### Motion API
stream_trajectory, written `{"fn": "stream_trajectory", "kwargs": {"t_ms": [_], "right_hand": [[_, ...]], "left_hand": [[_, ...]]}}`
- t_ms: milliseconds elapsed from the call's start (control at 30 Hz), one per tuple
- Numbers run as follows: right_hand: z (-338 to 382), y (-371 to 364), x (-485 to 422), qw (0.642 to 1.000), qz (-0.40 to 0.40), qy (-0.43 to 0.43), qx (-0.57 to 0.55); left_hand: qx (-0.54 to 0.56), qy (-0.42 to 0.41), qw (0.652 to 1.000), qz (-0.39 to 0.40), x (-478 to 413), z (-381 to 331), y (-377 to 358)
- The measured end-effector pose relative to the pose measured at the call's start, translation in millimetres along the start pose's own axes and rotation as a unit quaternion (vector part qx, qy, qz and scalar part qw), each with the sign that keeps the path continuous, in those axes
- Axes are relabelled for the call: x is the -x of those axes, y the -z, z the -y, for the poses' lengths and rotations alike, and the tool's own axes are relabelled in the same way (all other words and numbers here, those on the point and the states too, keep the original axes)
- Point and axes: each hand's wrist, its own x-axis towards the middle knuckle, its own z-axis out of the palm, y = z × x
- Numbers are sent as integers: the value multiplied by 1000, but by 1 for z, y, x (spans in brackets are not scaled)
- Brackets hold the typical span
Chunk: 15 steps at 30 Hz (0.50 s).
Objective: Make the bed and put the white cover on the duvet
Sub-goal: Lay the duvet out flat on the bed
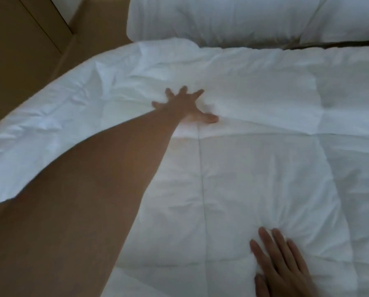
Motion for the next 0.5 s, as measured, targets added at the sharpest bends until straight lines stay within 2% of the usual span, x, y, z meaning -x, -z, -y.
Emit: {"fn": "stream_trajectory", "kwargs": {"t_ms": [200, 333, 500], "right_hand": [[-2, 7, 7, 998, 61, 2, -31], [-1, 12, 6, 996, 82, 1, -43], [-3, 14, 5, 994, 103, 3, -40]], "left_hand": [[-10, 16, 993, -116, 11, -83, -71], [-23, -86, 989, -115, 60, -111, -116], [-77, -187, 976, -81, 136, -100, -152]]}}
